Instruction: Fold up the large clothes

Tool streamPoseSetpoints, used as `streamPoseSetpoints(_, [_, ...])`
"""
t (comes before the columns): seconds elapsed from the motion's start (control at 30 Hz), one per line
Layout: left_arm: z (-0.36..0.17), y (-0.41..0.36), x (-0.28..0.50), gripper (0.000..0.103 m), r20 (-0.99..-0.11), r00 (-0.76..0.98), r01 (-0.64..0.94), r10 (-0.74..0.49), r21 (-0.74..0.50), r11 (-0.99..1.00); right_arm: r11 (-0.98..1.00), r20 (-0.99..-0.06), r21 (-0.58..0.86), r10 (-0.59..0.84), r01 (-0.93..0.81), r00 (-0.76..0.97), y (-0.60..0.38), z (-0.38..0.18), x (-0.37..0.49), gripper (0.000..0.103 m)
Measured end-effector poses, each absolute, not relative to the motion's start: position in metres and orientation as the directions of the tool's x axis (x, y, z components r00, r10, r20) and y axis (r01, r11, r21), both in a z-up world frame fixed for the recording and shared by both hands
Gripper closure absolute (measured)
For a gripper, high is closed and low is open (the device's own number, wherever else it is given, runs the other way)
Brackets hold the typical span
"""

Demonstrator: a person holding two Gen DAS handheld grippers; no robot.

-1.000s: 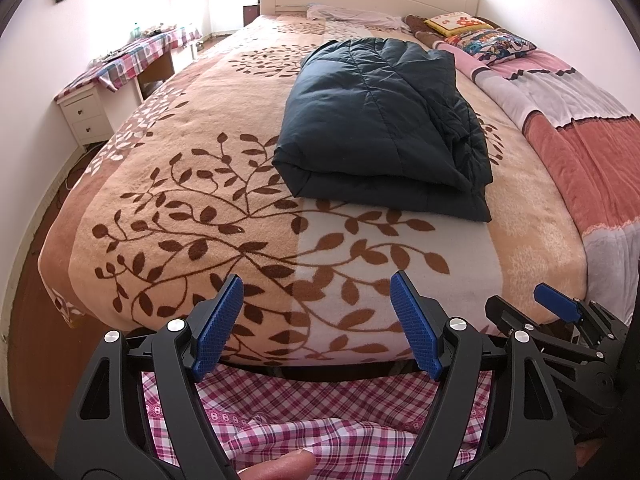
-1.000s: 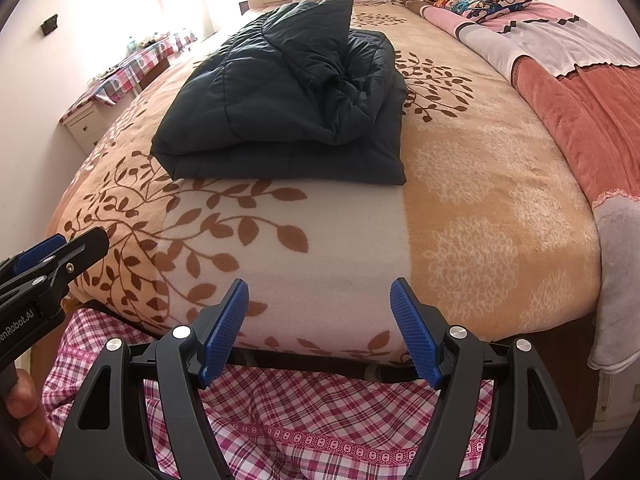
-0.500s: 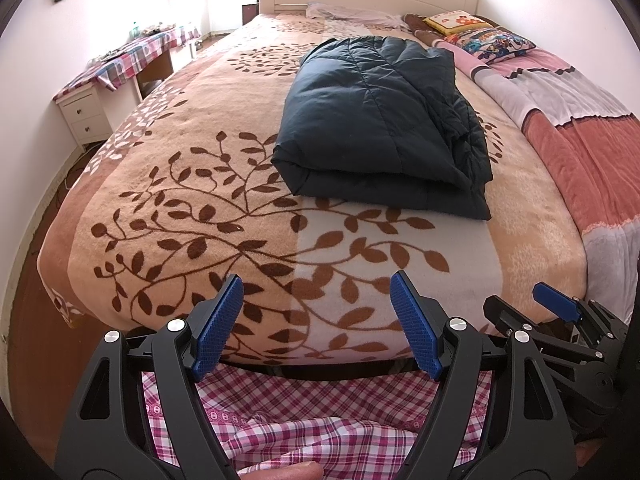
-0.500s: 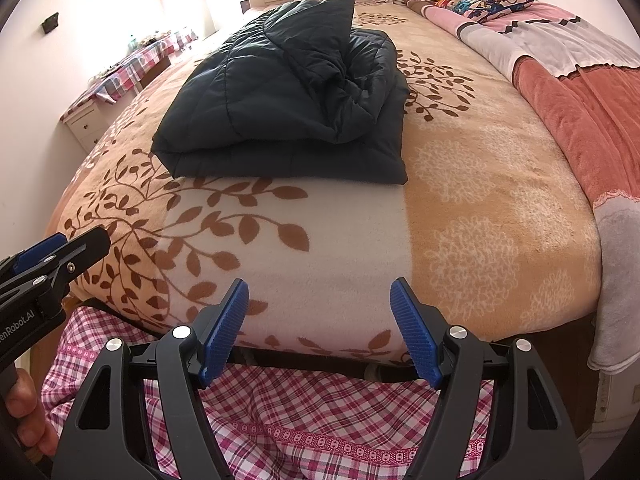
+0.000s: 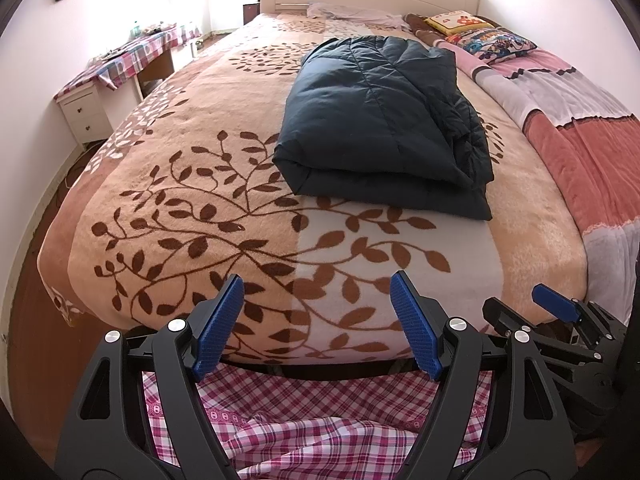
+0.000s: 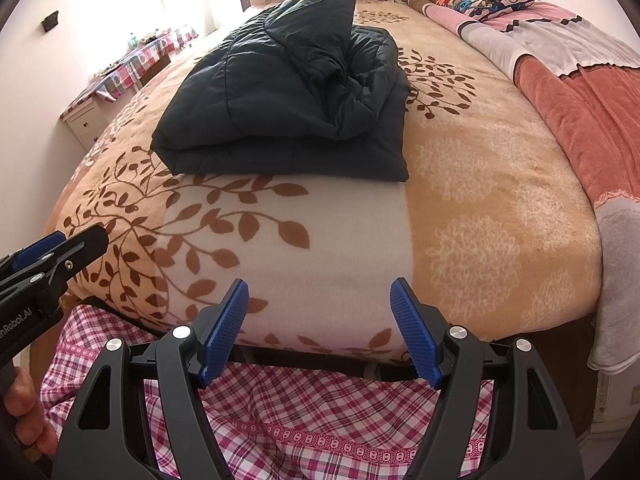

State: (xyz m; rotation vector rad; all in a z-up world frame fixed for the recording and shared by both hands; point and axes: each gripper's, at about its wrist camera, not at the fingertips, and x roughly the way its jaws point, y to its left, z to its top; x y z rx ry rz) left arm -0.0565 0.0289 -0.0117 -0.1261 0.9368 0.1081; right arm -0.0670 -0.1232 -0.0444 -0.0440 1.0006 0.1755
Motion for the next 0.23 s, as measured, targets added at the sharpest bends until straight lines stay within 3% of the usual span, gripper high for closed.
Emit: streamPoseSetpoints(0.23, [-0.0122, 0.0278, -0.0528, 0.028, -0.815, 0.578, -0.151, 0.041, -0.057, 0.987, 0.985, -0.841, 0.044, 0.127, -0.168, 0.526, -0.1233, -0.0453, -0.0688, 0.031])
